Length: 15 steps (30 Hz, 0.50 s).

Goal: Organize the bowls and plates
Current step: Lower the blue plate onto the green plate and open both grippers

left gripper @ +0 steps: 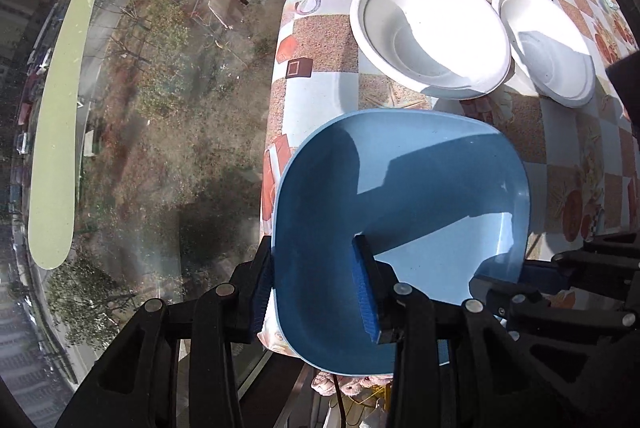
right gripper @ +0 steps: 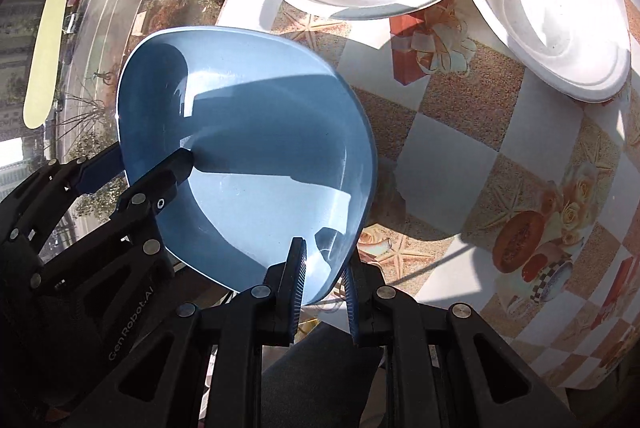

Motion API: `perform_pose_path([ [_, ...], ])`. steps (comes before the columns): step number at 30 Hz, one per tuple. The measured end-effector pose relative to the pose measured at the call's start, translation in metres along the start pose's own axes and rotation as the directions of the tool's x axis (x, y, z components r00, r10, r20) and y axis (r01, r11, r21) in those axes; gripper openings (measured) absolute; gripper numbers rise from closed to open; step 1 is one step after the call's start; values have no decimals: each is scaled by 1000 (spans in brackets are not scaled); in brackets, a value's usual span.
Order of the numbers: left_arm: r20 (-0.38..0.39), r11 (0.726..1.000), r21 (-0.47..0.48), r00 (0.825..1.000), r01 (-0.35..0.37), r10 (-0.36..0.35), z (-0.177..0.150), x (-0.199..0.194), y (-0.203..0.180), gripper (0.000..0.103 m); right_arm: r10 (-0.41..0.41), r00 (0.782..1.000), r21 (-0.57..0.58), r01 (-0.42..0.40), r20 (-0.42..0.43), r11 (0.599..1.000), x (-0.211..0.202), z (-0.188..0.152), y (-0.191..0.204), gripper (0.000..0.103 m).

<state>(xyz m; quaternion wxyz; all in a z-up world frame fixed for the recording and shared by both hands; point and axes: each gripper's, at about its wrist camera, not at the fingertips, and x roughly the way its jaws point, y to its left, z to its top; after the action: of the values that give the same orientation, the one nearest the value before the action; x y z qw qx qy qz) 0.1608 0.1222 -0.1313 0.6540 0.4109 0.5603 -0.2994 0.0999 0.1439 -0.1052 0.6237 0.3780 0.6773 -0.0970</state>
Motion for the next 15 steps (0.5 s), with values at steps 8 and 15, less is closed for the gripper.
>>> perform_pose_path([
  [8,3,997,-63,999,35,-34,3,2,9,80,3,1000,7,-3,-10,1000,1,-1,-19,36],
  [15,5,995,-22,995,99,-99,14,-4,-21,80,-35,998,133,29,46,991,-22,-21,-93,70],
])
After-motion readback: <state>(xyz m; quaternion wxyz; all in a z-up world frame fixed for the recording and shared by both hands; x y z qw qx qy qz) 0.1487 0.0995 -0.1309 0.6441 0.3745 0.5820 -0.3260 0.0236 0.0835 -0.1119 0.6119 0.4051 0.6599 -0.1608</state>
